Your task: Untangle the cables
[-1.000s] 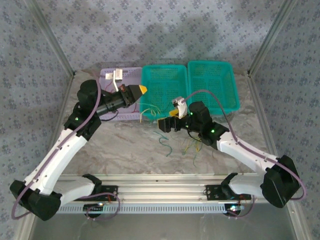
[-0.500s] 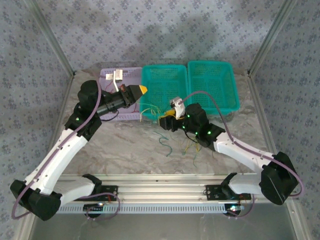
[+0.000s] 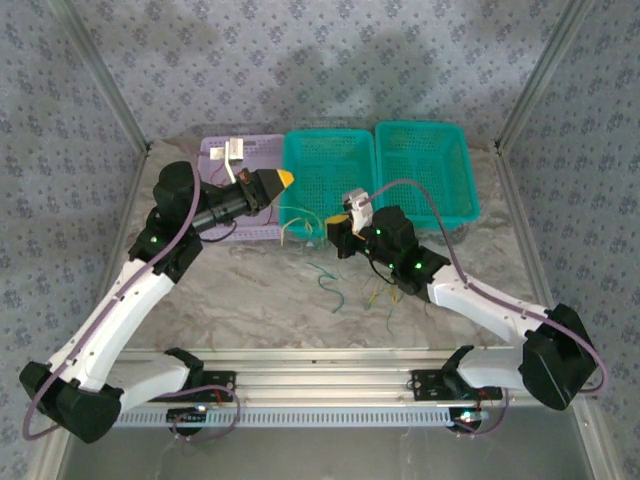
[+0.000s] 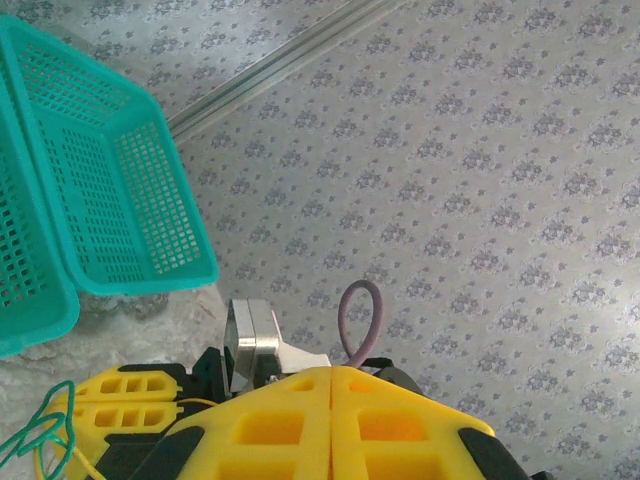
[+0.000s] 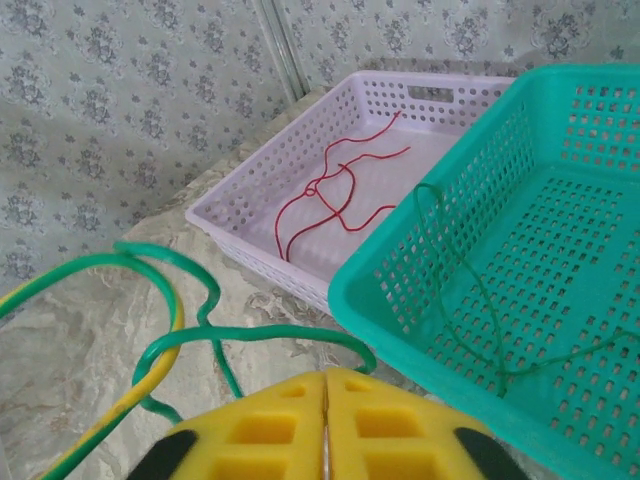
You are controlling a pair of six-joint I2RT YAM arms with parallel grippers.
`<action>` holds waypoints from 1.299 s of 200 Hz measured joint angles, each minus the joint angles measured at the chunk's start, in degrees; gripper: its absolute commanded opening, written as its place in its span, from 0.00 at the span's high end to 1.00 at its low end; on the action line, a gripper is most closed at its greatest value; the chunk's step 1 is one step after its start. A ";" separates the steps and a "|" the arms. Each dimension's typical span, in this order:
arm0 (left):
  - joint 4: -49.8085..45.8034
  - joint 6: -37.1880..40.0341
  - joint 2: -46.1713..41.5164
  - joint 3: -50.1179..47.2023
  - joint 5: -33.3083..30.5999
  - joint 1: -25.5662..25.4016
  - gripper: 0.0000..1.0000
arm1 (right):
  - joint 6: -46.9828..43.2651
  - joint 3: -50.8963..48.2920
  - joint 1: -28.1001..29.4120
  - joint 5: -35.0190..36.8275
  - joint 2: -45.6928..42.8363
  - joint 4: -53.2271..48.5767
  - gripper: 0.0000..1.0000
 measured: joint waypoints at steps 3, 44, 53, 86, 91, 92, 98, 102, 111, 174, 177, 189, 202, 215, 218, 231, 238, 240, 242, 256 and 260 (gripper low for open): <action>-0.20 0.13 -0.09 0.00 0.00 0.00 1.00 | -0.24 -0.07 0.00 0.22 -0.17 -0.02 0.98; -4.48 2.84 -2.86 0.09 -0.20 0.72 1.00 | -0.22 -2.80 -1.64 2.67 -4.57 -0.96 1.00; -4.90 3.08 -3.43 0.13 -0.20 0.96 1.00 | -0.02 -3.61 -2.49 2.64 -5.22 -1.09 1.00; -5.25 3.17 -3.98 0.17 -0.15 1.29 1.00 | 0.42 -5.49 -3.28 1.01 -6.21 -0.63 0.70; -5.18 2.93 -3.96 0.17 -0.13 1.29 1.00 | 0.83 -5.75 -3.23 0.31 -6.43 -0.55 0.59; -5.16 2.93 -3.96 0.17 -0.11 1.29 1.00 | 0.79 -5.77 -3.21 0.22 -6.47 -0.55 0.58; -4.92 2.75 -3.91 0.17 0.02 1.29 1.00 | 1.09 -5.84 -3.17 -0.61 -6.58 -0.55 0.50; -4.72 2.56 -3.87 0.17 0.02 1.29 1.00 | 1.22 -5.81 -3.17 -1.27 -6.58 -0.44 0.45; -4.28 2.16 -3.74 0.17 0.07 1.29 1.00 | 1.81 -5.81 -3.19 -2.99 -6.58 -0.31 0.37; -2.84 0.81 -3.28 0.17 0.48 1.29 1.00 | 4.46 -7.82 -3.45 -12.96 -5.38 6.08 0.33; -2.71 0.61 -3.28 0.17 0.50 1.29 1.00 | 4.55 -7.87 -3.45 -13.09 -5.11 6.38 0.33; -2.36 0.24 -3.28 0.17 0.66 1.29 1.00 | 4.70 -7.91 -3.45 -13.66 -3.91 7.82 0.33; -1.92 -0.07 -3.26 0.15 0.68 1.29 1.00 | 4.72 -7.89 -3.45 -14.23 -2.38 9.68 0.33; -1.36 -0.48 -3.26 0.11 0.68 1.29 1.00 | 4.76 -7.89 -3.39 -14.93 -0.68 11.39 0.32; -1.22 -0.66 -3.26 0.07 0.68 1.29 1.00 | 4.81 -7.89 -3.30 -15.17 -0.11 11.87 0.32; -0.79 -1.11 -3.26 -0.07 0.74 1.29 1.00 | 4.92 -7.85 -2.86 -15.65 1.77 13.60 0.32; -0.39 -1.31 -3.26 -0.22 0.87 1.29 1.00 | 4.90 -7.85 -2.43 -15.65 2.62 14.23 0.33; -0.22 -1.29 -3.26 -0.31 0.90 1.29 1.00 | 4.90 -7.85 -2.23 -15.61 2.84 14.34 0.33; -0.04 -1.33 -3.26 -0.37 0.90 1.29 1.00 | 4.87 -7.85 -2.08 -15.61 3.08 14.49 0.33; 0.61 -1.70 -3.15 -0.74 1.14 1.29 1.00 | 4.83 -7.85 -1.05 -15.43 4.22 15.65 0.33; 0.63 -1.79 -3.08 -0.79 1.18 1.29 1.00 | 4.83 -7.85 -0.81 -15.26 4.44 16.15 0.33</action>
